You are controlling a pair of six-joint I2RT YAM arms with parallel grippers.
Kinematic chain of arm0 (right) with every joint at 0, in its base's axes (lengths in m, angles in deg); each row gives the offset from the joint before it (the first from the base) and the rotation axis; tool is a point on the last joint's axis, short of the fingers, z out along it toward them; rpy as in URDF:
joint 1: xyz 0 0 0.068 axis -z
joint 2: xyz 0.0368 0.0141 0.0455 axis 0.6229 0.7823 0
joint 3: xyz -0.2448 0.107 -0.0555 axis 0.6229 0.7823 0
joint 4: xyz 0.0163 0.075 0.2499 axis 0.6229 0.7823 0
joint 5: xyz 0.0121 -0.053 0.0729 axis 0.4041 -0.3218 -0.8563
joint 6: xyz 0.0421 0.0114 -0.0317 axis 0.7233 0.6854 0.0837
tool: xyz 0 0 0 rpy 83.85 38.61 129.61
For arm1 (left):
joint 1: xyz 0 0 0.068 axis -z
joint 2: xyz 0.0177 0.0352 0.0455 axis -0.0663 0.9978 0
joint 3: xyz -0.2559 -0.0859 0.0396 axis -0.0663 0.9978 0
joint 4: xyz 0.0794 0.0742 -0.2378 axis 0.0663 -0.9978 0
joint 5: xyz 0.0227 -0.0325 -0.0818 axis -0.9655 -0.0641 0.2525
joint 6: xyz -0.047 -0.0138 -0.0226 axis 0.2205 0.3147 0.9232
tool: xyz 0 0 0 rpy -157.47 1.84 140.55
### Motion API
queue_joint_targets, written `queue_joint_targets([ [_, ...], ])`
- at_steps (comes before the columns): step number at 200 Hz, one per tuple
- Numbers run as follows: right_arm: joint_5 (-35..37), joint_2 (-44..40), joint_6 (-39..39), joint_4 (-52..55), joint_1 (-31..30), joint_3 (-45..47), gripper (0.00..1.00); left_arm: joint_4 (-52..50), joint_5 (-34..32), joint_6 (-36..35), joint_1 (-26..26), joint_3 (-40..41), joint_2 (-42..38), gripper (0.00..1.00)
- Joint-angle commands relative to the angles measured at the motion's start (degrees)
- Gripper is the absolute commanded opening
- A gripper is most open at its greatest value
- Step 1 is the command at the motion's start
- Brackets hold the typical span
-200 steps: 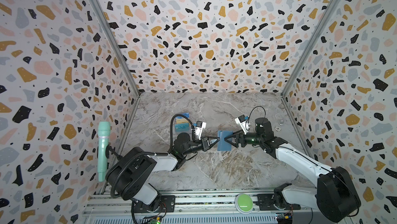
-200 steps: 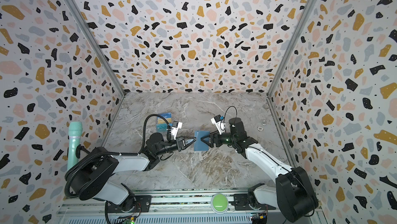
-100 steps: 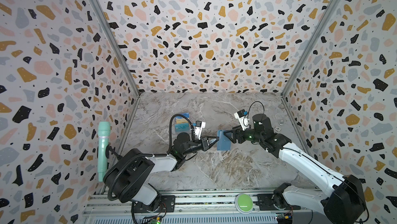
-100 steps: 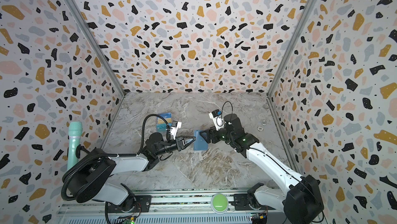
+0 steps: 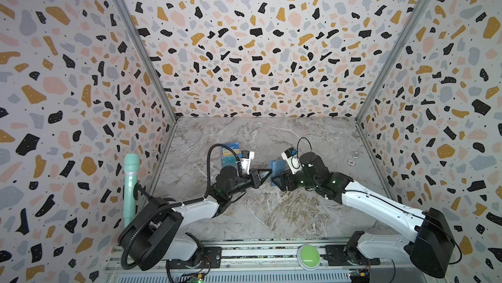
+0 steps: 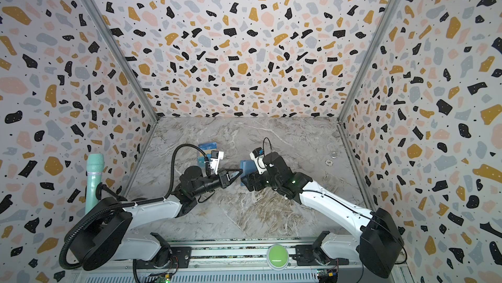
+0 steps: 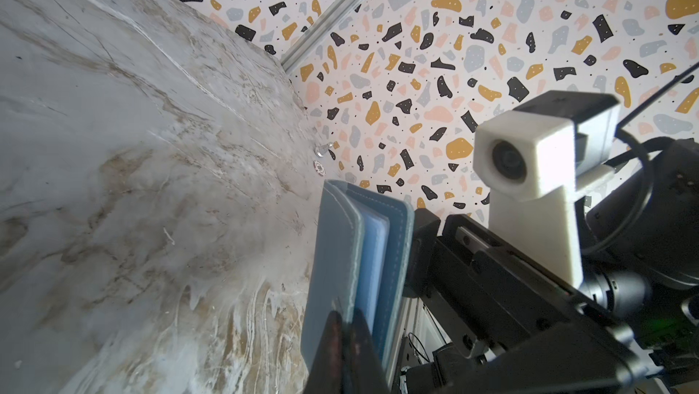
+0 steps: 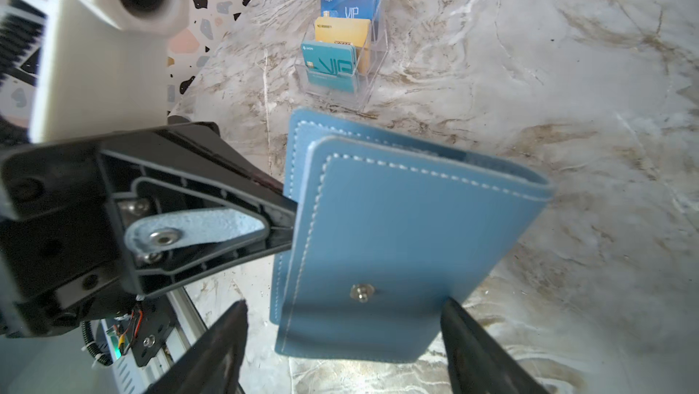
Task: Take the credit cards out of the card holder
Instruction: Open the card holder at the center of the table.
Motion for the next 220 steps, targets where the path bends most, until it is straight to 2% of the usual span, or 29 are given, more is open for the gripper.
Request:
queue_joint_targets([
  [1,6.01,-0.31,0.77,2.5,-0.53,-3.1,0.75,1.66,-0.36,-1.63,-0.44,0.19,-2.0,0.0],
  [52,8.09,-1.05,1.19,2.7,-0.58,-3.01,0.56,0.58,0.07,-2.11,-0.88,0.27,-3.34,0.0],
  [87,6.96,-2.03,0.75,2.76,-0.52,-2.74,0.48,0.47,0.08,-2.29,-1.16,0.67,-3.43,0.0],
  [122,5.82,-3.23,0.35,2.57,0.47,-1.69,0.35,0.51,0.52,-2.23,-1.42,1.01,-3.48,0.0],
  [176,-0.38,-6.45,0.96,0.59,5.86,2.08,0.18,0.33,1.76,-1.94,-1.65,1.09,-4.22,0.0],
  [220,-7.7,-7.9,0.62,-2.05,10.03,5.73,0.14,0.47,3.78,-1.85,-1.69,0.78,-4.3,0.0],
])
